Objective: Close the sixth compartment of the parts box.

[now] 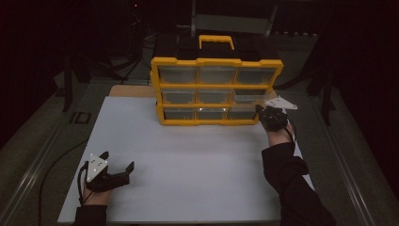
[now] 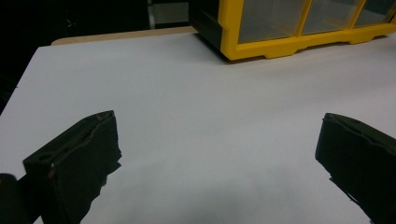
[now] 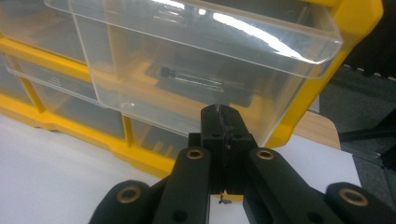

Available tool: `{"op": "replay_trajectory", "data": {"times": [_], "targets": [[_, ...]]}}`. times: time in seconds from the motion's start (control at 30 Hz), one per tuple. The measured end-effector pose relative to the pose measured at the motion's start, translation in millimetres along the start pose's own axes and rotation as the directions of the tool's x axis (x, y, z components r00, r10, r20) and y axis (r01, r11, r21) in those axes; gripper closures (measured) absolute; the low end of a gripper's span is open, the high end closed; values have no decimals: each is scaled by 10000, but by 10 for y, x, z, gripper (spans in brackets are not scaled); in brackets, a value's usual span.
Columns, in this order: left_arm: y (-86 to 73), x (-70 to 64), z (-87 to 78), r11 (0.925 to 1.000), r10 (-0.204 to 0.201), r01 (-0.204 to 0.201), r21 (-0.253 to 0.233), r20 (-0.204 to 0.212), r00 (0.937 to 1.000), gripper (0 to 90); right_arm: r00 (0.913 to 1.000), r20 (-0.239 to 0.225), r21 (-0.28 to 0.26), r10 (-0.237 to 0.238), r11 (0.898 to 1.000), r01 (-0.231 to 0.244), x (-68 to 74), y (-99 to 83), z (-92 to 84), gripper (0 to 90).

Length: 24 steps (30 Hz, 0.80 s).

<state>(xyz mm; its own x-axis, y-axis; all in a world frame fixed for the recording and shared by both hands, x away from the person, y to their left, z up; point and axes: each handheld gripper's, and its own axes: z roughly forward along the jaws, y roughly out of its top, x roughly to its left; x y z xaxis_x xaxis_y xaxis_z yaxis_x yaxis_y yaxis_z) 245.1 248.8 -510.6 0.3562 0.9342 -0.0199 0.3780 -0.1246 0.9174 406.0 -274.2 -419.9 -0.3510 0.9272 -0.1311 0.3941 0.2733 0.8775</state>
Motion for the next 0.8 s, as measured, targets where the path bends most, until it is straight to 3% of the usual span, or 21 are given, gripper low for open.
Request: {"op": "replay_trajectory", "data": {"times": [0.8], "targets": [[0, -4, -3, 10000, 50, -50, -15, 18, 10000, 0, 9999, 111, 123, 10, 9999, -11, -5, 90, 186, 900]]}}
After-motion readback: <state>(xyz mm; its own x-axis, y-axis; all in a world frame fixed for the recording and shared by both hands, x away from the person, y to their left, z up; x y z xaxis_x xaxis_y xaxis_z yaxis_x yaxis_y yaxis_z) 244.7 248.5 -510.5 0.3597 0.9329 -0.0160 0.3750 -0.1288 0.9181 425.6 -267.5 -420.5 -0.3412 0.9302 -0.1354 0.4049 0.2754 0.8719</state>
